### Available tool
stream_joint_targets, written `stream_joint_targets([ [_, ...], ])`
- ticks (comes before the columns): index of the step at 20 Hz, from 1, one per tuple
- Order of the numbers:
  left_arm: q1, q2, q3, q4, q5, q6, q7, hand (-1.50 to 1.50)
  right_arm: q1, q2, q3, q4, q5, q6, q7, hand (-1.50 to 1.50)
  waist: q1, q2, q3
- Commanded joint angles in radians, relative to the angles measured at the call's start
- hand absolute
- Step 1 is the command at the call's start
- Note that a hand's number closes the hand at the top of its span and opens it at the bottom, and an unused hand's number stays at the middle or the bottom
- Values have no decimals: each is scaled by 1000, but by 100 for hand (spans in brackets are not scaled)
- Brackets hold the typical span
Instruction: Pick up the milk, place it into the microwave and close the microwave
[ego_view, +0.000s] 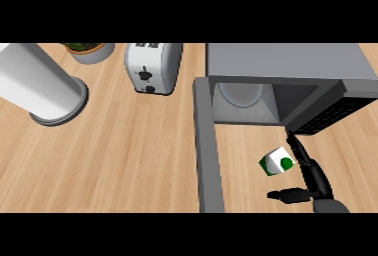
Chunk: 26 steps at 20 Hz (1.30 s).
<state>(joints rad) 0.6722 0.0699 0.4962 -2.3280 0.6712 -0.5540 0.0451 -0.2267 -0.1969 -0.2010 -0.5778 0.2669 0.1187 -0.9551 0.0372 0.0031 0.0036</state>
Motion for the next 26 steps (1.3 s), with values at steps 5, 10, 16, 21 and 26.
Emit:
stream_joint_targets([
  [5,36,5,16,-128,144,-1,20,-150,-143,6,-33,214,-13,33,-89,-150,1,2,1],
  [10,14,40,34,-99,161,22,31,-150,-155,10,-2,285,15,78,-152,150,0,5,1],
  [16,17,53,20,-95,189,11,28,-150,-193,14,-6,294,16,44,-212,150,8,8,3],
  [21,50,43,54,-56,197,-43,-11,-150,-231,8,-48,300,-38,107,-195,150,2,3,1],
  [26,61,13,8,-85,176,-55,-2,-150,-255,73,-120,306,-101,-19,-172,150,4,5,1],
])
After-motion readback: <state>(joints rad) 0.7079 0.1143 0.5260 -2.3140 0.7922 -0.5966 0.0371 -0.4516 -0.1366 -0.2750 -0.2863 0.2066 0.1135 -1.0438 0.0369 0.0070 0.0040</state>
